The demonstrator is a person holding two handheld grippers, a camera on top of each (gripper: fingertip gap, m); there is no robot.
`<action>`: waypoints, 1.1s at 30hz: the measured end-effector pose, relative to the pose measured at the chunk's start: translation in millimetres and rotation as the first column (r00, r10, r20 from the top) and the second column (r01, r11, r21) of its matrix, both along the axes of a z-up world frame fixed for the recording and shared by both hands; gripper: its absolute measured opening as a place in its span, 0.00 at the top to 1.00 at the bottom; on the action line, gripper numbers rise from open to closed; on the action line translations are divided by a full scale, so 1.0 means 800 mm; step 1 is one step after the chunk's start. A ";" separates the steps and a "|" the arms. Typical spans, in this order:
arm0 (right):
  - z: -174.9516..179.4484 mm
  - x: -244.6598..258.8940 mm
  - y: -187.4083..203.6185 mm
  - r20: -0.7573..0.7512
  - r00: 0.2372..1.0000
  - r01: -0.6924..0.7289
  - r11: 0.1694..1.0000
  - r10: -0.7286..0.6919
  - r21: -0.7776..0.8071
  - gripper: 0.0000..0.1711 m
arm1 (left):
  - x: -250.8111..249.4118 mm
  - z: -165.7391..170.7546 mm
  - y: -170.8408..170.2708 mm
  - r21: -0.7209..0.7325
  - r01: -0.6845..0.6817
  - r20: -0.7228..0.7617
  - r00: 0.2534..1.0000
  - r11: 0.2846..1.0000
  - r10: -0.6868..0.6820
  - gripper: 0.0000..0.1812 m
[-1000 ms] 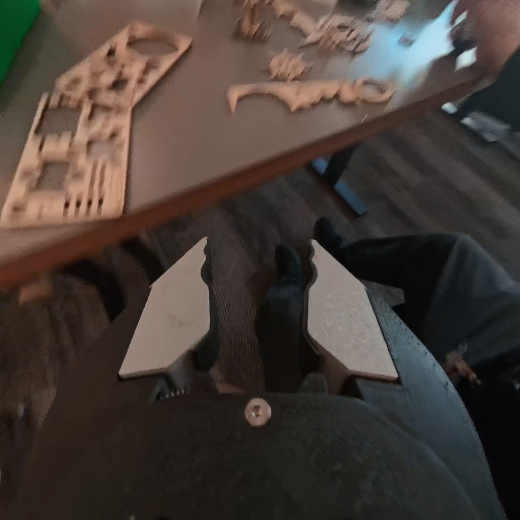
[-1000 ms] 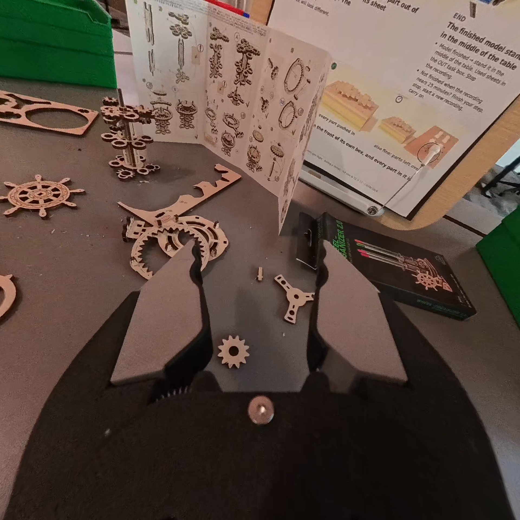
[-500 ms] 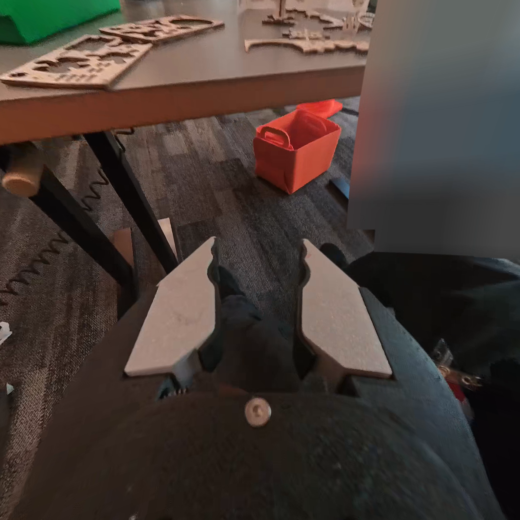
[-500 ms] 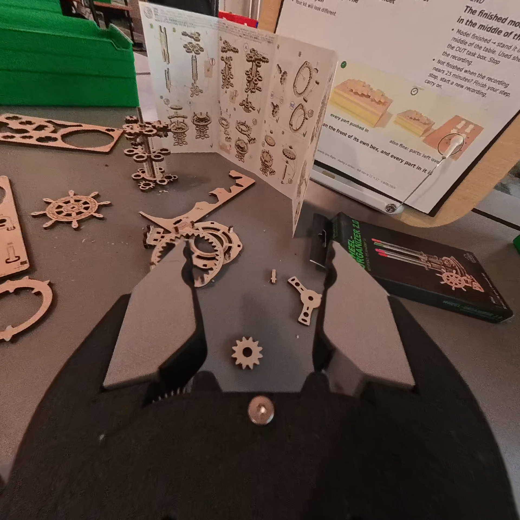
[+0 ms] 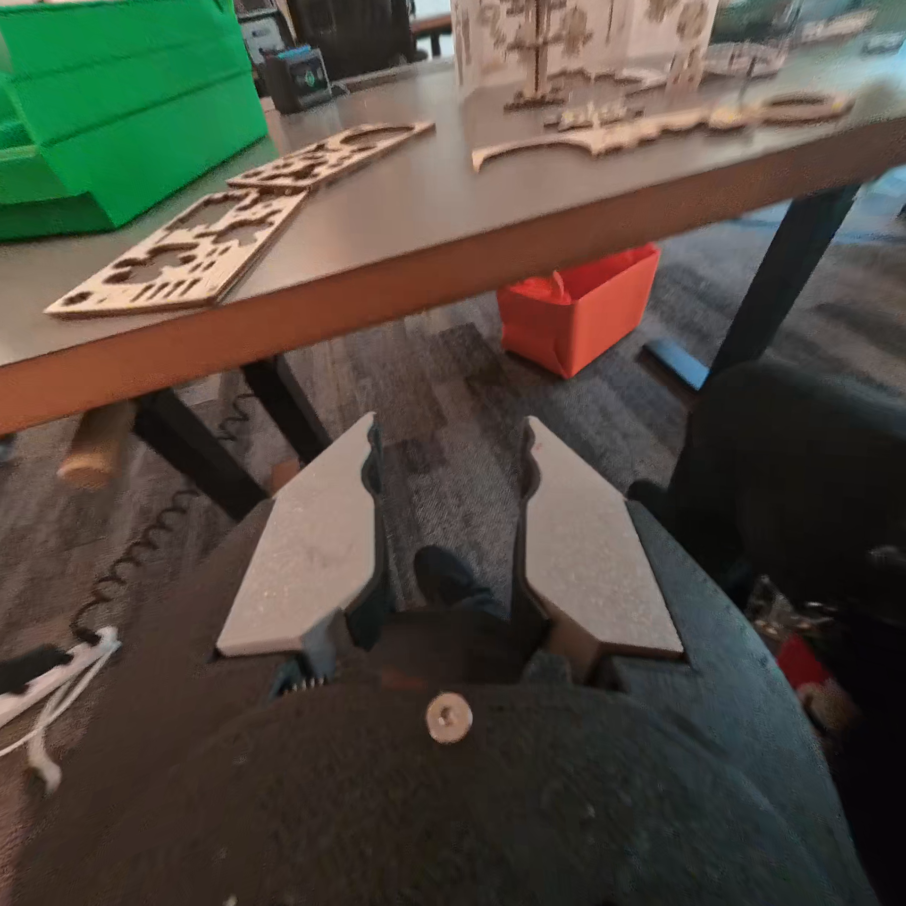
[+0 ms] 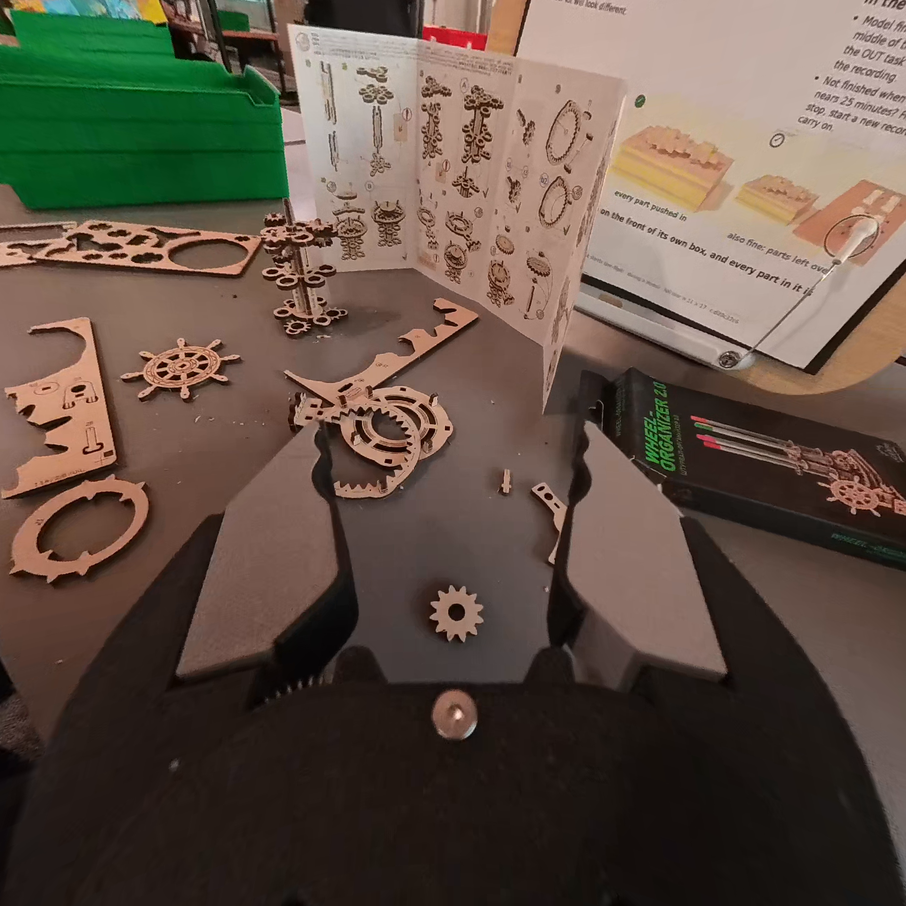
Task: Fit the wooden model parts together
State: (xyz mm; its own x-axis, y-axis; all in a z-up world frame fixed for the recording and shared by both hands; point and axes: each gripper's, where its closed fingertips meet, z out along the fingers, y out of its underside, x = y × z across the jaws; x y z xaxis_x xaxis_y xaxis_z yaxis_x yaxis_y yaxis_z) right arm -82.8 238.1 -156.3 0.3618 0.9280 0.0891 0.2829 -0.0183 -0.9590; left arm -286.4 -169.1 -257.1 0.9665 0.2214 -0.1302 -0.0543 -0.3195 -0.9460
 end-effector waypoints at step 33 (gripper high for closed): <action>0.005 0.014 0.005 -0.075 0.997 -0.022 0.992 0.013 -0.122 0.50 | 0.113 0.087 0.176 0.239 0.568 0.014 0.809 0.788 -0.588 0.67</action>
